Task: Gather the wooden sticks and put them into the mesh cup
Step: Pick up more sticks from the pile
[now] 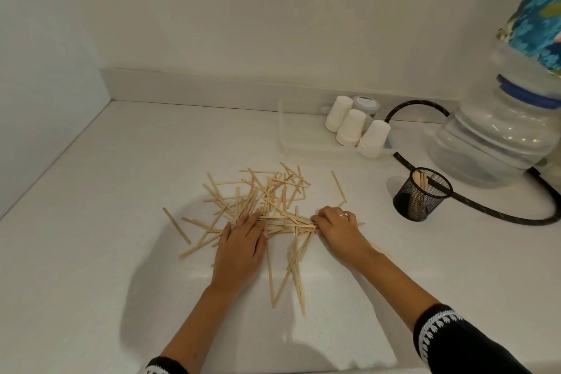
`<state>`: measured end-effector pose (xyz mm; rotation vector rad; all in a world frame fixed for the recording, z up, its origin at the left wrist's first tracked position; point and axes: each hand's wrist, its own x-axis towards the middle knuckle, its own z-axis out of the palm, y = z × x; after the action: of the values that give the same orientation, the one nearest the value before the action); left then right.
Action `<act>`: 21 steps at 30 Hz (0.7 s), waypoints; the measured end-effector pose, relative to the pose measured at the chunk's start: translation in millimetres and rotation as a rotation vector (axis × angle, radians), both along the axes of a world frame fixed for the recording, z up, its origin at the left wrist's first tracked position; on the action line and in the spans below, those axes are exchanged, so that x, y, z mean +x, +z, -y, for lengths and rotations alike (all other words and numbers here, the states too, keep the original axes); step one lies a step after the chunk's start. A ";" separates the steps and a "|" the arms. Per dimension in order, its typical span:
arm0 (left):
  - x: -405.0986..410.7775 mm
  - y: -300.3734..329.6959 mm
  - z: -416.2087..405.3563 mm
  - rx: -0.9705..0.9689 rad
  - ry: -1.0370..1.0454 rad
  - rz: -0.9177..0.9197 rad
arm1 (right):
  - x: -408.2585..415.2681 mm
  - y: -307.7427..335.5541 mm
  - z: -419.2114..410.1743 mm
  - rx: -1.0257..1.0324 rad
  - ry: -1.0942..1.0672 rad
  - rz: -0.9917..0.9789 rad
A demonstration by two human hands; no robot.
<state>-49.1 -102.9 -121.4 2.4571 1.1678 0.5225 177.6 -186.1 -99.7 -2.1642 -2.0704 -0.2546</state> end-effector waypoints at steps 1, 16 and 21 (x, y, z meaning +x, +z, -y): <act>0.4 -0.4 -0.2 0.000 0.001 -0.002 | -0.8 -0.8 -0.4 0.018 0.004 0.001; 0.7 0.6 2.8 0.043 0.057 -0.011 | 1.2 7.6 -21.2 -0.069 0.163 0.214; 0.8 -0.4 2.7 0.039 0.073 -0.004 | 7.3 11.1 -32.6 -0.210 0.179 0.137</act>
<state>-48.3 -105.6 -121.8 2.4566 1.2639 0.5669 184.9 -153.5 -88.6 -2.1064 -2.4510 -0.1770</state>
